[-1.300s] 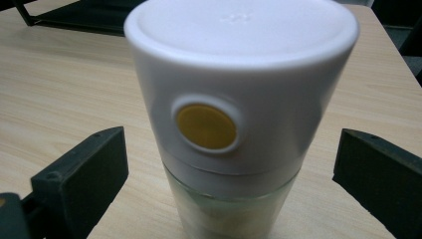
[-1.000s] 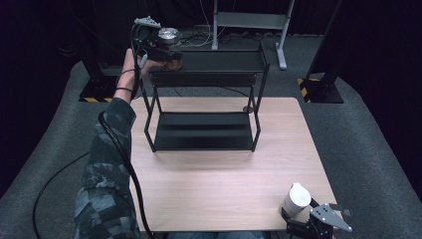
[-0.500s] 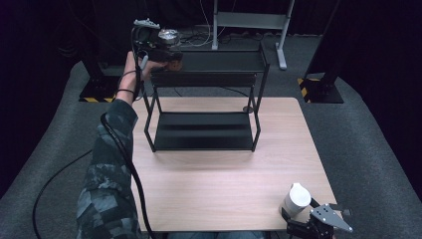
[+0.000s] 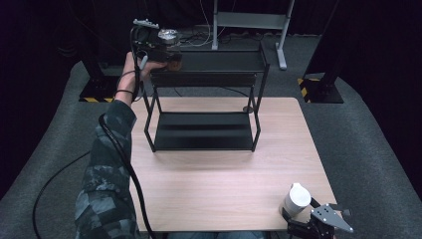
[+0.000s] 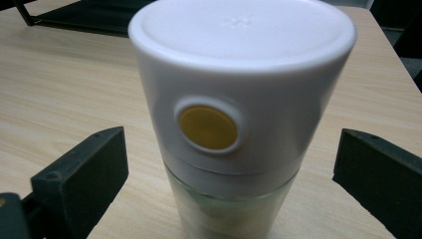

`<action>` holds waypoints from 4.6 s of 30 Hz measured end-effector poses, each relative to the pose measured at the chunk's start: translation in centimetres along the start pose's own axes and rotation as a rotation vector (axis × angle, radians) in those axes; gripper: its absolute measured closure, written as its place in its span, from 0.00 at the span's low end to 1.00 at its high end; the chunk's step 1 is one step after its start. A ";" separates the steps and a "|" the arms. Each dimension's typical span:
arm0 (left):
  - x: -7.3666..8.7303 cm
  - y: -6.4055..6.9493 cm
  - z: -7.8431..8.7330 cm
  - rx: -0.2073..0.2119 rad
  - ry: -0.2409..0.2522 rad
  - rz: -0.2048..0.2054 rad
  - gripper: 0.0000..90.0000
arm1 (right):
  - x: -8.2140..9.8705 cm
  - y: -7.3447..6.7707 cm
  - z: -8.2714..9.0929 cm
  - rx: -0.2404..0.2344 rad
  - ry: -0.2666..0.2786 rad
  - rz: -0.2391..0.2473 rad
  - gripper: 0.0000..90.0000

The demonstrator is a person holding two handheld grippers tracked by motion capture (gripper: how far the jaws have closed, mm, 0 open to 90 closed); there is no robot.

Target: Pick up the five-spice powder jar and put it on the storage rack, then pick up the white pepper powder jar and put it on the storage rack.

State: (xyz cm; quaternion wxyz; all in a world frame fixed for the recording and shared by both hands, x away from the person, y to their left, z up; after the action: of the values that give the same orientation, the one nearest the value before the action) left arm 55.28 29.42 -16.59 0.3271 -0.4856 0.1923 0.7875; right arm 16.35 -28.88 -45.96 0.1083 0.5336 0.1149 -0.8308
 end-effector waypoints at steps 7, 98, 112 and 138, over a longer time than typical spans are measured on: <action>0.7 0.4 1.8 0.018 0.036 0.004 0.06 | 0.0 0.0 0.0 0.004 0.001 0.001 0.00; 32.3 17.9 -3.1 0.091 -0.296 -0.110 0.00 | 0.1 -0.3 0.0 0.011 0.019 -0.001 0.00; 32.5 18.4 -2.7 0.044 -0.294 -0.069 0.00 | 0.8 -0.2 -1.4 0.000 0.040 -0.001 0.00; 32.6 18.3 -2.6 0.075 -0.291 -0.096 0.00 | 2.4 1.1 -2.7 -0.049 0.048 0.002 0.32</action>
State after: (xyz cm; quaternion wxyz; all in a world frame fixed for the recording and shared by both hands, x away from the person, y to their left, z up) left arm 33.88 25.51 -47.10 0.4068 -0.3623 0.1485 0.8254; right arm 18.08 -29.21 -49.33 0.1192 0.5507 0.1372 -0.8147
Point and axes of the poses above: each handheld gripper's, and its own axes: z roughly backward along the jaws, x roughly out of its underside, y roughly to its right, the point moved 5 cm from there along -z, roughly forward along the jaws, and after that the axes turned 4 degrees about -z, right-handed, at the moved point
